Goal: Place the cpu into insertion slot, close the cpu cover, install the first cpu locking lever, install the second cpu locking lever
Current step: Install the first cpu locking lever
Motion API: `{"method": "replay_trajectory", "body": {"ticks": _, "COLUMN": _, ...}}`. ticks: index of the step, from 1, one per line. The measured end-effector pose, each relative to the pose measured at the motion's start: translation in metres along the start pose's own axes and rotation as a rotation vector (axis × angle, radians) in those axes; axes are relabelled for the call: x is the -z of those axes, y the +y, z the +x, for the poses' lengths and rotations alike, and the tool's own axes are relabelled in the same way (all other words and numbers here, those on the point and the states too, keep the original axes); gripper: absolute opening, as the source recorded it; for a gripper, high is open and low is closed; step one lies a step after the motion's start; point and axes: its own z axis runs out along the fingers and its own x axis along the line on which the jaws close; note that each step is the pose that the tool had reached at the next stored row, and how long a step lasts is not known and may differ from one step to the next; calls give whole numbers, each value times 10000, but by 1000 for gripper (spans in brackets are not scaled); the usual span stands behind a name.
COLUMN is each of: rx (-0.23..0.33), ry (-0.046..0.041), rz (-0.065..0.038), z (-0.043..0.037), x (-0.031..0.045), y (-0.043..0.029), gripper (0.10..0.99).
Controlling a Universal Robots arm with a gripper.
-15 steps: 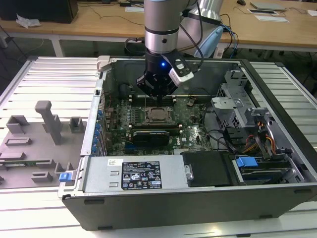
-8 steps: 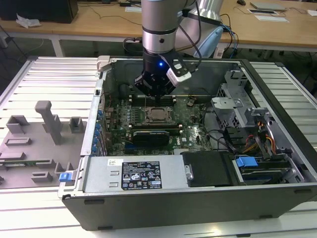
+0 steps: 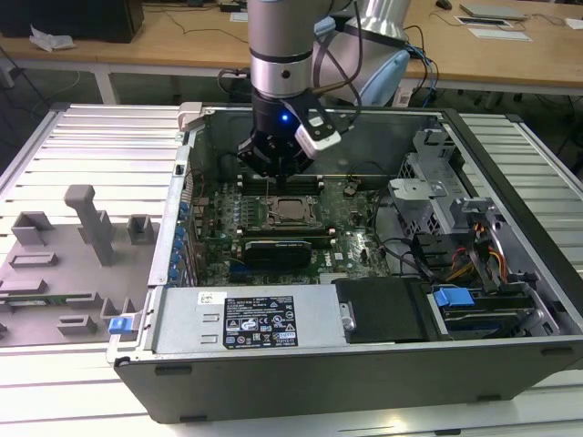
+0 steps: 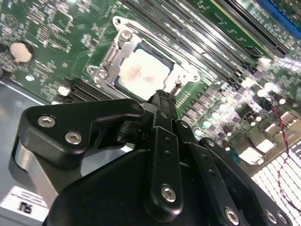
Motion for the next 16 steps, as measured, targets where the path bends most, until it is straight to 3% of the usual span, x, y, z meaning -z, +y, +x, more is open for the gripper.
{"method": "replay_trajectory", "body": {"ticks": 4, "rx": 1, "ry": -20, "rz": 2, "z": 141, "x": 7, "y": 11, "gripper": 106}}
{"method": "replay_trajectory", "body": {"ticks": 7, "rx": -2, "ry": -25, "rz": 3, "z": 203, "x": 10, "y": 16, "gripper": 106}}
{"method": "replay_trajectory", "body": {"ticks": 14, "rx": 0, "ry": -27, "rz": 4, "z": 223, "x": 28, "y": 17, "gripper": 106}}
{"method": "replay_trajectory", "body": {"ticks": 16, "rx": 0, "ry": -37, "rz": 3, "z": 220, "x": 95, "y": 19, "gripper": 106}}
